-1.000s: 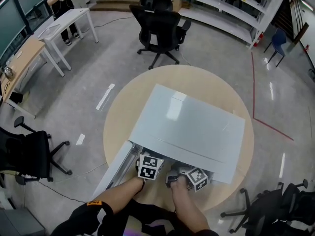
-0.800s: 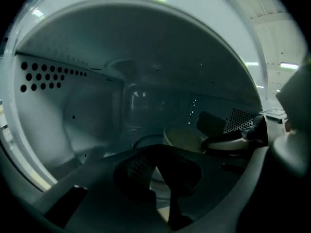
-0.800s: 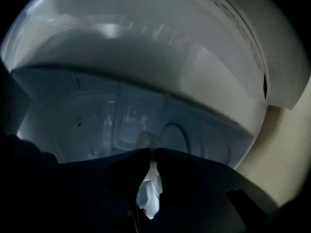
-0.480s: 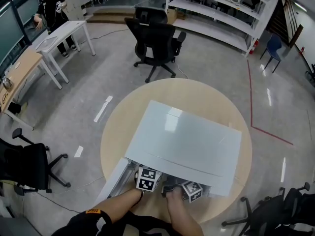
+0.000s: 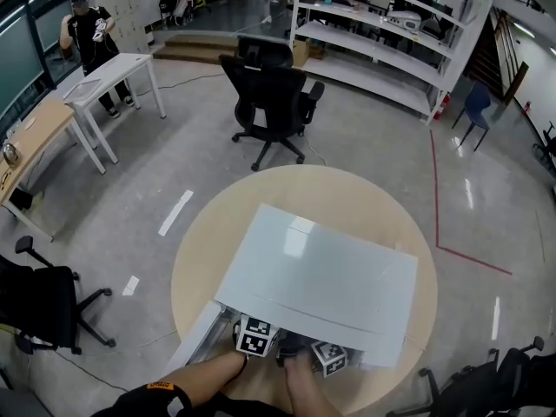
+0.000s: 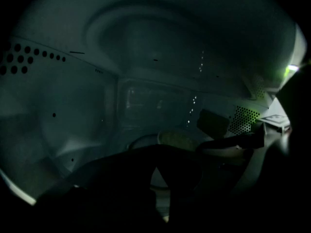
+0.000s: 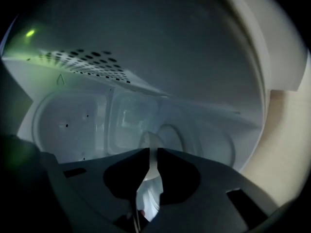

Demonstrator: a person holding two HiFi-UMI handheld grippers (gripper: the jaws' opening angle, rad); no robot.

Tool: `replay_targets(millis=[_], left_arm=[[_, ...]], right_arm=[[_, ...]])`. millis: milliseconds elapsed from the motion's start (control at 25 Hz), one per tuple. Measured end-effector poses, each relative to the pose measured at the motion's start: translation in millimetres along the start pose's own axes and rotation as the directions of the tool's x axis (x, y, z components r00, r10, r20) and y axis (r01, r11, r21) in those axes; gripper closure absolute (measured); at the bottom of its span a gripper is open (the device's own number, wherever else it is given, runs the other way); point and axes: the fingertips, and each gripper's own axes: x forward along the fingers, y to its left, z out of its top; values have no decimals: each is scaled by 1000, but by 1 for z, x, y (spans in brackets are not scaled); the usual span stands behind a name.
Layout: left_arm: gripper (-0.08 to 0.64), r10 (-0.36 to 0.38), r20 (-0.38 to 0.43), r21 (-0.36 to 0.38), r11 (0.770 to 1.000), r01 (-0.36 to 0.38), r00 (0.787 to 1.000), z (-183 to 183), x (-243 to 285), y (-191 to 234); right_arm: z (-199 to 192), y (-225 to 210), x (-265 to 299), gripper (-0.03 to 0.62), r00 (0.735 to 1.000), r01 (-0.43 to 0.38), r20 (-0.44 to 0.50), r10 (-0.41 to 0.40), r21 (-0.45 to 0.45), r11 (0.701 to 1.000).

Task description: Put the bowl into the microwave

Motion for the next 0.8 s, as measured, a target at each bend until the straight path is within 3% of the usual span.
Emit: replay_targets(millis=[440,800], left_arm=[[514,7,14,17,1000,-7,1000,8,-10,-2],[514,-3,-2,8,1000,3,1000,5,-27,-14]], right_arm=[[-2,2,3,532,999,-47,3,47,22,999],[2,0,-24,526,999,-33,37,31,64,997]])
